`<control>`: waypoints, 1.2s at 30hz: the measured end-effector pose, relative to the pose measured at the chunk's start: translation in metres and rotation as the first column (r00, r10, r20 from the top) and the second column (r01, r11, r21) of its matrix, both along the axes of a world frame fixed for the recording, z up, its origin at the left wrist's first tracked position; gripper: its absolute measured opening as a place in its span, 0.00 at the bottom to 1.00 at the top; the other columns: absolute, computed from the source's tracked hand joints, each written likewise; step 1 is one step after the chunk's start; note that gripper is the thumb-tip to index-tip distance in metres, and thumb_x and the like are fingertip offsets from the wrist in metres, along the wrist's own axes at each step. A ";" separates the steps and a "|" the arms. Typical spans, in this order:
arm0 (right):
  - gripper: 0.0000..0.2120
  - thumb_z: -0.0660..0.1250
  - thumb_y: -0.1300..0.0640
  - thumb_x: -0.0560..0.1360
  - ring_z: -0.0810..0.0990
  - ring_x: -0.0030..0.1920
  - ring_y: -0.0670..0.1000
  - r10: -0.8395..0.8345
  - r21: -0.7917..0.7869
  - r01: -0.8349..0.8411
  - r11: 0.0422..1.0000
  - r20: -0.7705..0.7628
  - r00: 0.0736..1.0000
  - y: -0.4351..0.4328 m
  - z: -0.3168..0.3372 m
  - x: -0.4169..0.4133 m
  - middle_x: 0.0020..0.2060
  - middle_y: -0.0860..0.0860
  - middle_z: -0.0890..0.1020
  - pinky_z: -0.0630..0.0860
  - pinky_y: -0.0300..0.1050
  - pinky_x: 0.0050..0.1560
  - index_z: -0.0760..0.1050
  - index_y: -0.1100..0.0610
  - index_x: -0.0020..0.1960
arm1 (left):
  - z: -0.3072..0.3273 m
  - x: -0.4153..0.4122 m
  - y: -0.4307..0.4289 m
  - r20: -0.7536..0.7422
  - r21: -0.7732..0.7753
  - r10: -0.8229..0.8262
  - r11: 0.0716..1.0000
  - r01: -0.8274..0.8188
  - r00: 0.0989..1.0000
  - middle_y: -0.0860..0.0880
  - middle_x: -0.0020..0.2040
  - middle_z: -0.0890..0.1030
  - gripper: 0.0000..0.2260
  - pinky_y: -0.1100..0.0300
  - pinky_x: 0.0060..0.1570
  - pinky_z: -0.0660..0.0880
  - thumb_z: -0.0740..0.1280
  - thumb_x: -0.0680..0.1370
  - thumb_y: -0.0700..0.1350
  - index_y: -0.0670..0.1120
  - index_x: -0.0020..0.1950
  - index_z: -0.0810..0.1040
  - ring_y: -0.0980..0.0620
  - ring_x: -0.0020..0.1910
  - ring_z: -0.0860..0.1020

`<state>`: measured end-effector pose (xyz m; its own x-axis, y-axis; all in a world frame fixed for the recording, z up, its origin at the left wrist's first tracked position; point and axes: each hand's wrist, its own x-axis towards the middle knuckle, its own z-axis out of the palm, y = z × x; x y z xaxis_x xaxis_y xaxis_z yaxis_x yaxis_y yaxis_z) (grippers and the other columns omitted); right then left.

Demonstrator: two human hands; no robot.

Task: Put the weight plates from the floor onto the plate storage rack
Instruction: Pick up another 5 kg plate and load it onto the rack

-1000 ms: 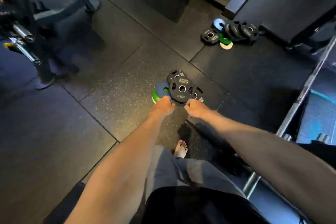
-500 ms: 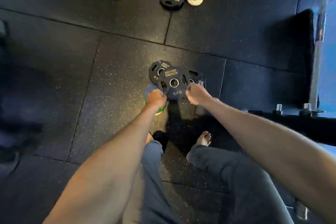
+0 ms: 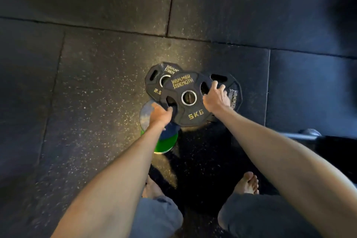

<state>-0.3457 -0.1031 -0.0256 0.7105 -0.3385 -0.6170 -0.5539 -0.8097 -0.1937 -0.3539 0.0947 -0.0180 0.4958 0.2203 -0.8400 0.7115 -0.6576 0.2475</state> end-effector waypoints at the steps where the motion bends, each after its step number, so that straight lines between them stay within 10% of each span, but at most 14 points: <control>1: 0.30 0.61 0.51 0.80 0.68 0.67 0.67 0.009 -0.015 -0.009 1.000 0.002 1.000 -0.001 -0.014 0.003 0.70 0.65 0.62 0.71 0.58 0.60 0.53 0.59 0.76 | -0.011 0.001 -0.003 0.016 0.007 0.007 1.000 -0.008 1.000 0.40 0.69 0.73 0.35 0.47 0.39 0.83 0.62 0.80 0.56 0.44 0.79 0.47 0.37 0.54 0.81; 6: 0.33 0.62 0.53 0.80 0.73 0.63 0.70 0.008 -0.057 -0.002 0.998 0.103 0.995 -0.008 -0.054 0.016 0.70 0.67 0.62 0.72 0.58 0.58 0.49 0.60 0.77 | -0.050 0.009 -0.013 0.039 0.093 -0.029 0.995 0.025 0.999 0.39 0.70 0.70 0.34 0.48 0.29 0.79 0.63 0.81 0.53 0.41 0.78 0.48 0.33 0.59 0.76; 16: 0.26 0.62 0.58 0.79 0.76 0.62 0.67 0.042 -0.020 -0.040 0.999 0.113 0.993 -0.017 -0.028 0.006 0.61 0.65 0.77 0.73 0.56 0.57 0.58 0.63 0.73 | -0.014 0.009 -0.010 0.160 0.170 -0.107 0.982 0.079 0.981 0.36 0.70 0.70 0.30 0.49 0.61 0.70 0.62 0.81 0.47 0.36 0.77 0.54 0.36 0.68 0.70; 24: 0.32 0.58 0.57 0.82 0.73 0.66 0.66 -0.113 0.121 0.085 0.989 0.245 0.963 -0.017 0.188 -0.047 0.69 0.64 0.71 0.70 0.58 0.63 0.46 0.65 0.79 | 0.202 -0.019 -0.002 0.255 0.077 -0.068 0.996 0.050 0.965 0.37 0.67 0.74 0.29 0.48 0.63 0.71 0.67 0.78 0.48 0.41 0.75 0.60 0.37 0.66 0.73; 36: 0.18 0.64 0.61 0.78 0.75 0.62 0.60 -0.707 0.493 0.523 0.695 0.342 0.619 -0.033 0.528 -0.152 0.61 0.60 0.76 0.70 0.46 0.58 0.66 0.62 0.67 | 0.557 -0.065 -0.022 0.430 -0.235 -0.079 0.952 0.196 0.899 0.45 0.71 0.72 0.26 0.58 0.64 0.66 0.65 0.80 0.53 0.41 0.74 0.66 0.45 0.71 0.69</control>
<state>-0.4980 -0.1365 0.5025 0.6247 -0.6598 -0.4177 -0.6523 -0.1468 -0.7436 -0.4184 0.0723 0.5389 0.8172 -0.0784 -0.5710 0.4142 -0.6091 0.6764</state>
